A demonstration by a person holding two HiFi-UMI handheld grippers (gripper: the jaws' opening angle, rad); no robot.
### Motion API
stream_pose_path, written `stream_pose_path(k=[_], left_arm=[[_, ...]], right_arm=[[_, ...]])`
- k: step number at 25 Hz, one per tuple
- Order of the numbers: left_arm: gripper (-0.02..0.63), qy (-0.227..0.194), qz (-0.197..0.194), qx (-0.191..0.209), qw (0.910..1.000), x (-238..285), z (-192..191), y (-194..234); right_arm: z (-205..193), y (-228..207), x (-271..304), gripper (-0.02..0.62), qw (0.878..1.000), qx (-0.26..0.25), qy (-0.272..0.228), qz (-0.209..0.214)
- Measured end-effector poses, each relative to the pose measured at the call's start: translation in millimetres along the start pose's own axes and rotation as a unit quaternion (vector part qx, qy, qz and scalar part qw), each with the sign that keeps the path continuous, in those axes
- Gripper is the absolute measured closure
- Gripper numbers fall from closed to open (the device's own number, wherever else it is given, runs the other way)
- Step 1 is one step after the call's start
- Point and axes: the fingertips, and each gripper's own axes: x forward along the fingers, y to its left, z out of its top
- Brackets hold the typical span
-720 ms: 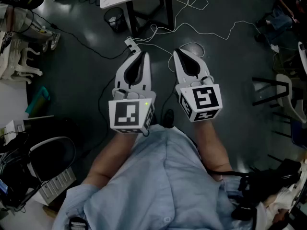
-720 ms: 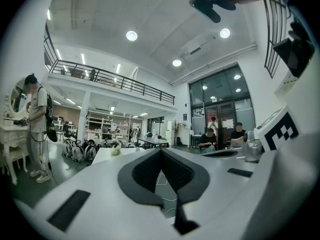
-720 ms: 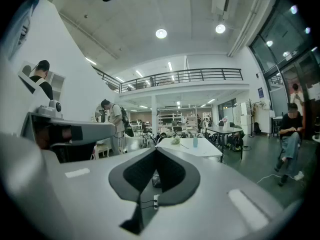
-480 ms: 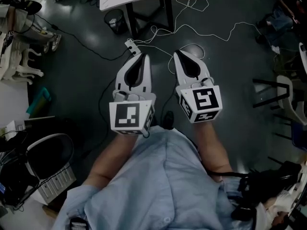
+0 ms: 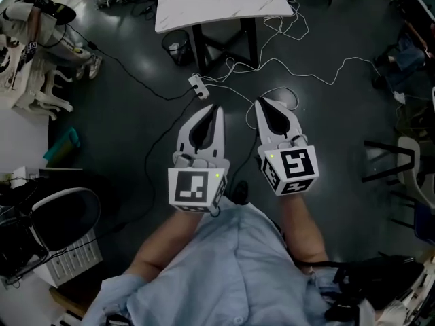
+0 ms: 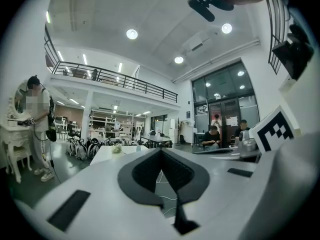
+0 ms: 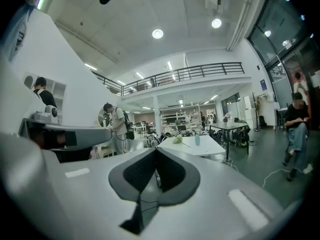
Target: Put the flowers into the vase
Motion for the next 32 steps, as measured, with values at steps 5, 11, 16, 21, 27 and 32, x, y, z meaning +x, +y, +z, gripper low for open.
stream_pose_path(k=[5, 11, 16, 21, 27, 32], left_arm=[[0.601, 0.003, 0.011, -0.002, 0.9999, 16, -2, 17], [0.601, -0.001, 0.012, -0.009, 0.9999, 63, -7, 50], [0.601, -0.006, 0.005, -0.014, 0.9999, 116, 1, 95], [0.601, -0.012, -0.004, -0.013, 0.9998, 164, 14, 136], [0.601, -0.022, -0.02, -0.016, 0.9994, 208, 28, 172], [0.601, -0.017, -0.031, -0.023, 0.9991, 234, 26, 180]], right_arm=[[0, -3, 22, 0.592, 1.0, 0.003, 0.005, 0.012], [0, -21, 75, 0.592, 1.0, -0.001, 0.012, 0.013], [9, -36, 142, 0.593, 1.0, 0.012, 0.018, 0.011], [27, -50, 205, 0.592, 1.0, 0.018, 0.014, 0.004], [48, -61, 261, 0.593, 1.0, 0.008, 0.009, -0.007], [58, -75, 282, 0.592, 1.0, 0.002, 0.009, -0.016]])
